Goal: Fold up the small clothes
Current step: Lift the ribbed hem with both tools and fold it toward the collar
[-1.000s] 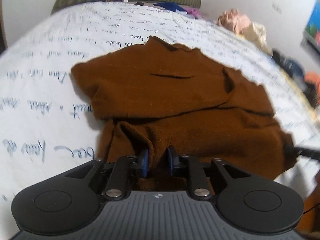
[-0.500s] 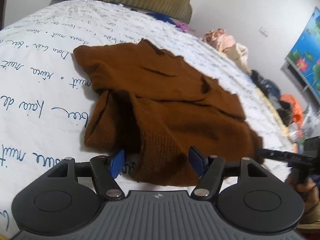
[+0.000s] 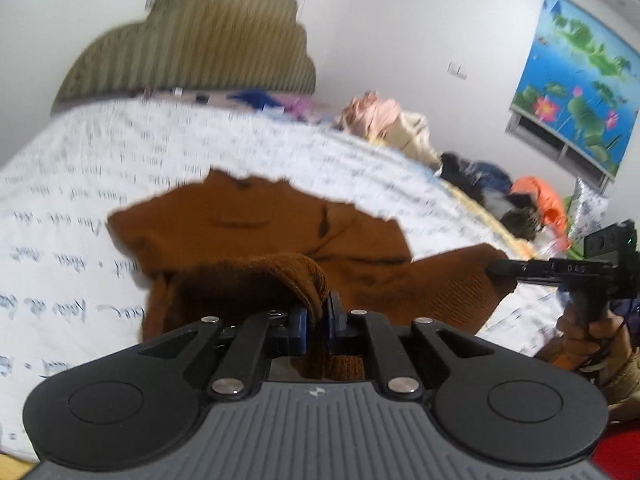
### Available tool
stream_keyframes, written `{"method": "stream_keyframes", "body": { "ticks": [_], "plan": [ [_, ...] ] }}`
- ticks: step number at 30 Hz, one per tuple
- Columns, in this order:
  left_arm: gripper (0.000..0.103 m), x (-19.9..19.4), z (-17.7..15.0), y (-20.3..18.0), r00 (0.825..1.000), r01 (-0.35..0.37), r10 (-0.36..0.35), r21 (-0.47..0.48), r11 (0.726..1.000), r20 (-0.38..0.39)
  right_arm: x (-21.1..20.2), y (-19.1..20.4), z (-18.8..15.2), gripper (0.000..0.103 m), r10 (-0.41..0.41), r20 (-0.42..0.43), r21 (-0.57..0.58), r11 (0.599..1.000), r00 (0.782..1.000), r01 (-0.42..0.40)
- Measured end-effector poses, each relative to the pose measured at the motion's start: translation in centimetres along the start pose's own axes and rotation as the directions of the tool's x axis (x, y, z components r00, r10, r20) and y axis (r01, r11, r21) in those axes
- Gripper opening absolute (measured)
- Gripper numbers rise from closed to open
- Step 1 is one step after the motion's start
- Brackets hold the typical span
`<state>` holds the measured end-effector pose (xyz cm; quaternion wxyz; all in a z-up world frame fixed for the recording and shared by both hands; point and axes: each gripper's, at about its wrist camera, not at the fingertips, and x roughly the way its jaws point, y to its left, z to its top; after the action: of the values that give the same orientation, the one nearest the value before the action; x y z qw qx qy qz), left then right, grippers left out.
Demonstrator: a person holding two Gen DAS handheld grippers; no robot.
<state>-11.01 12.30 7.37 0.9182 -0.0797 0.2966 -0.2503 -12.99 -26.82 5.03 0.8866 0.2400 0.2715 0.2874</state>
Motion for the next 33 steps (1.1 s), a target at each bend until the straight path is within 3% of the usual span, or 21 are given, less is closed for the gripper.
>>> {"method": "stream_keyframes", "body": {
  "ticks": [3, 5, 8, 12, 15, 33],
  "plan": [
    [0.009, -1.1, 0.6, -0.7, 0.999, -0.048, 0.047, 0.009, 0.999, 0.012, -0.9, 0.8, 0.2, 0.02, 0.023, 0.01, -0.013, 1.0, 1.0, -0.023],
    [0.009, -0.1, 1.1, -1.3, 0.99, -0.138, 0.138, 0.025, 0.99, -0.012, -0.7, 0.8, 0.1, 0.02, 0.022, 0.003, -0.009, 1.0, 1.0, -0.022],
    [0.009, 3.4, 1.2, -1.9, 0.946, -0.309, 0.313, 0.061, 0.949, -0.085, 0.7, 0.5, 0.0, 0.02, -0.026, -0.006, 0.001, 1.0, 1.0, 0.026],
    [0.009, 8.0, 1.4, -2.0, 0.902, -0.402, 0.407, 0.065, 0.913, -0.147, 2.9, 0.6, -0.1, 0.02, -0.114, 0.01, -0.035, 0.993, 0.993, 0.114],
    [0.009, 9.2, 1.5, -2.1, 0.888, -0.43, 0.434, 0.06, 0.901, -0.149, 4.3, 0.8, -0.1, 0.02, -0.145, 0.023, -0.058, 0.988, 0.989, 0.146],
    [0.009, 12.0, 3.4, -1.6, 0.877, -0.443, 0.447, 0.065, 0.894, -0.178, 5.8, -0.8, 1.4, 0.02, -0.138, 0.062, 0.027, 0.99, 0.989, 0.136]
  ]
}}
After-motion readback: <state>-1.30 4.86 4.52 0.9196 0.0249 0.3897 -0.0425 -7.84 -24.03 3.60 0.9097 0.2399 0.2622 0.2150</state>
